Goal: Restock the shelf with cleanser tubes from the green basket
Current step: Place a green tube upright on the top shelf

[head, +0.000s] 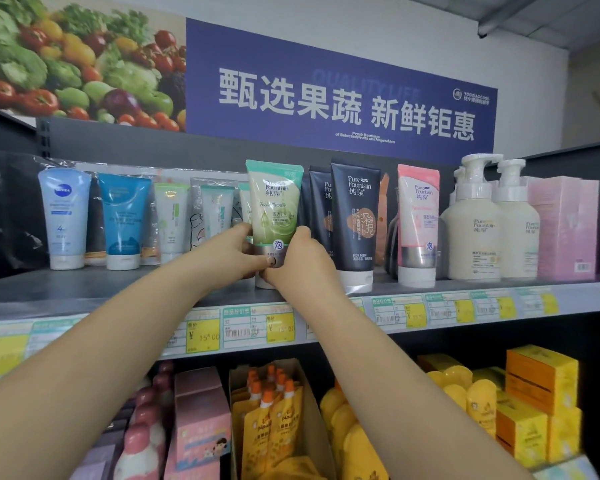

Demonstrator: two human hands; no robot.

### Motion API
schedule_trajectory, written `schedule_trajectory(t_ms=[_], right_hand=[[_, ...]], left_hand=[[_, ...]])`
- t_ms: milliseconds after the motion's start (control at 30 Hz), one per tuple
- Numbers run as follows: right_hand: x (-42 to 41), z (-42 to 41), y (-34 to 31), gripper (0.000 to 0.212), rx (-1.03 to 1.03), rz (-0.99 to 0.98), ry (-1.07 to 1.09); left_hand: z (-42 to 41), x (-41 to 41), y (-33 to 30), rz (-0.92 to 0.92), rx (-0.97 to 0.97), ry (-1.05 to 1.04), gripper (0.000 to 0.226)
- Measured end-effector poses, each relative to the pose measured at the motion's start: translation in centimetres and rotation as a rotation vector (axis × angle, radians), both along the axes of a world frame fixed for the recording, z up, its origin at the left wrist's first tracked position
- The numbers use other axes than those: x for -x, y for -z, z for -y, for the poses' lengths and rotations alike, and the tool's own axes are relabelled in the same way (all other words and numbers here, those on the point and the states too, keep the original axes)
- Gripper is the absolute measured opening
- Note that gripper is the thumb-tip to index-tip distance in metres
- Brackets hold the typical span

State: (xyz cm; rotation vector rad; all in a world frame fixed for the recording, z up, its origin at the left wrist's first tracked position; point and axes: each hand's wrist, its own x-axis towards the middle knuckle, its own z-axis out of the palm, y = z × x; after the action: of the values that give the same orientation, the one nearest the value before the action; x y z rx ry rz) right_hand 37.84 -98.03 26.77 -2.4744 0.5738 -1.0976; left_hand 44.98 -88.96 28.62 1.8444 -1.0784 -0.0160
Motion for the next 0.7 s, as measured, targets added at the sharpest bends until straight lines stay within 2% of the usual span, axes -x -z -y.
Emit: schedule_trajectory(t_ms=[367,467,567,700], right_hand=[[0.3,-0.4,0.0,0.053,0.016,-0.007,0.035],[0.5,-0.7,0.0,0.053,0.010,0.015,0.037],[0.9,-1.1,-0.2,0.056,0.009,0.020,0.029],[1.4,-1.4,-0.3,0.057,0.015,0.058,0.009]], left_hand=[[-0.3,0.0,0.0,0.000,-0.056,-0.020,0.026],[-0.7,0.5,-0.1,0.021,-0.051,-0.066,0.038],[-1.2,1.3,-0.5,0.051,0.061,-0.123,0.043],[-1.8,3.2,-0.8,0.206,0.108,-0.213,0.051]])
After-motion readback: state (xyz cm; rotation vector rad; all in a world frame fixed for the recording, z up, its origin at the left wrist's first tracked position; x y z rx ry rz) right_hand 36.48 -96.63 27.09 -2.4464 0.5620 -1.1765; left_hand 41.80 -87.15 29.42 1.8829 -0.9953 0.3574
